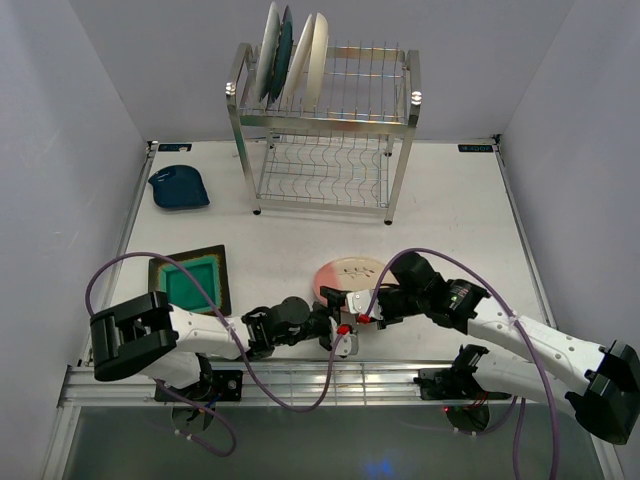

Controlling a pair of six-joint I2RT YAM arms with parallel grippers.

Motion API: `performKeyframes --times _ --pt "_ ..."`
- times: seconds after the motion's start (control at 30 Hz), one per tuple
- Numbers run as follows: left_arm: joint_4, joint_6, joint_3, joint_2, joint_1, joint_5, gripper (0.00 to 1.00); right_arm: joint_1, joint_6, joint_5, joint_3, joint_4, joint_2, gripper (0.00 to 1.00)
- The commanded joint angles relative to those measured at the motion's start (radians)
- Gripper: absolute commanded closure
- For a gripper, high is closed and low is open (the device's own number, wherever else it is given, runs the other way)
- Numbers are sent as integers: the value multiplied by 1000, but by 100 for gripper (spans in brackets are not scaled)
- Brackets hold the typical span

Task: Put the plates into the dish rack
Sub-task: Pick up the plate at the center of the board.

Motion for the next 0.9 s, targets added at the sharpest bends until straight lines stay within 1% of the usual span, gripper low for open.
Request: performKeyframes --times 0.0,0.1,0.23,0.27,0.4,0.53,0.57,0.67,0.7,0.77,0.8,0.87 --pt "-13 52 34 25 -28 -132 5 -2 -16 -29 70 22 -20 92" --pt "-1 70 37 41 -40 -192 7 -2 -16 -41 85 8 -17 92" --pt "30 86 43 64 -51 -247 14 -2 -17 -49 93 -2 -23 92" --pt "45 89 40 68 -51 -260 14 -2 -17 -49 92 -1 -26 92" --pt "92 96 19 59 -51 -267 16 -2 -19 -52 87 -2 -29 92" --pt "92 96 25 65 -53 -284 24 -2 -19 -53 89 -2 -24 92" --pt "92 95 28 70 -53 -286 34 -2 -19 -53 90 -2 -23 92" --pt "92 98 32 87 -56 -297 50 -2 -19 -53 92 -2 -23 92" --pt "92 98 36 91 -56 -303 58 -2 -19 -52 92 -2 -23 92" --pt "92 98 40 102 -59 -313 67 -2 -19 -52 93 -2 -23 92" --pt "92 99 43 104 -59 -314 77 -2 -17 -52 95 -1 -21 92" --pt "92 100 48 110 -62 -321 87 -2 -16 -53 96 1 -24 92"
